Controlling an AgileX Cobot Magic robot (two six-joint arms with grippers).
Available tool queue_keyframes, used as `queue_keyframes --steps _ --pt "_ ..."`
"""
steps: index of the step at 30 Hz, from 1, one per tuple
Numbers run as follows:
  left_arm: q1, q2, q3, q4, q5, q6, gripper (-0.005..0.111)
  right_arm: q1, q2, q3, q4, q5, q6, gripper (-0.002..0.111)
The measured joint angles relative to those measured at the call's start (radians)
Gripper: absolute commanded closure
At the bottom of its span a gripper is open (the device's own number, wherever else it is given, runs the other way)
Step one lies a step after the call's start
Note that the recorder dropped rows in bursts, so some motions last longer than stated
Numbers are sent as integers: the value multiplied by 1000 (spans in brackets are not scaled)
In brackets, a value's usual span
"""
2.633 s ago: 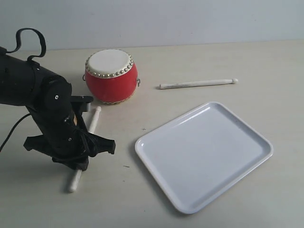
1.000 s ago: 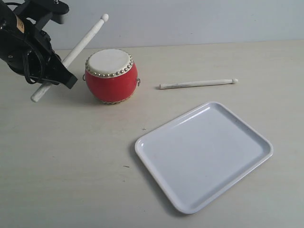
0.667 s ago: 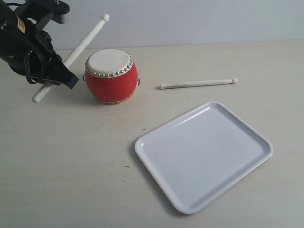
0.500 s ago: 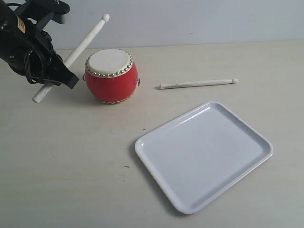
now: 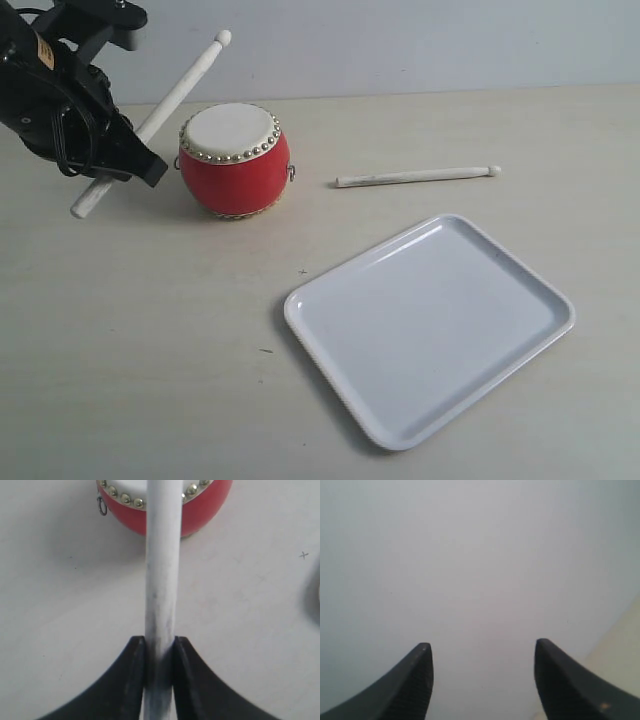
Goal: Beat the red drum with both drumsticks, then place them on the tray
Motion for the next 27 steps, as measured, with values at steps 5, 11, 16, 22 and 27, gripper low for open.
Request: queue_keyframes --steps 5,11,16,22,27 --pt "0 0 0 0 0 -2 107 0 265 -167 -12 135 2 50" --pt "0 0 0 0 0 -2 107 10 581 -352 39 337 2 51" --pt "0 0 0 0 0 -2 107 157 777 -479 183 331 2 56" --pt "0 0 0 -2 13 -6 107 429 1142 -714 318 111 60 57" --pt "0 0 0 -4 51 -29 107 458 1480 -989 370 168 133 57"
